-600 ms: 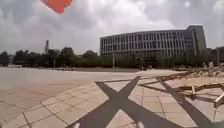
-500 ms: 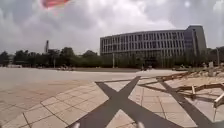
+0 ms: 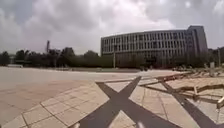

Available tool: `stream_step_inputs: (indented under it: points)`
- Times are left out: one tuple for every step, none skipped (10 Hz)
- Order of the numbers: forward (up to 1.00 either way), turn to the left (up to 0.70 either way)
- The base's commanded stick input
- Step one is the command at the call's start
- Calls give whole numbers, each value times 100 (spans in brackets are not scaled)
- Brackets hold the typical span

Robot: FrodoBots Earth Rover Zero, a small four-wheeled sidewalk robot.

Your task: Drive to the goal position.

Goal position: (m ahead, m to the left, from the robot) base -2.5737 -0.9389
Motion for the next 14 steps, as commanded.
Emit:
stream_step_inputs:
  points:
    - [45,0]
    - [45,0]
    - [45,0]
    - [45,0]
    - [45,0]
    - [45,0]
    - [45,0]
    - [45,-2]
    - [45,-10]
    - [45,-18]
    - [45,-21]
    - [45,-21]
    - [45,-6]
    - [45,-2]
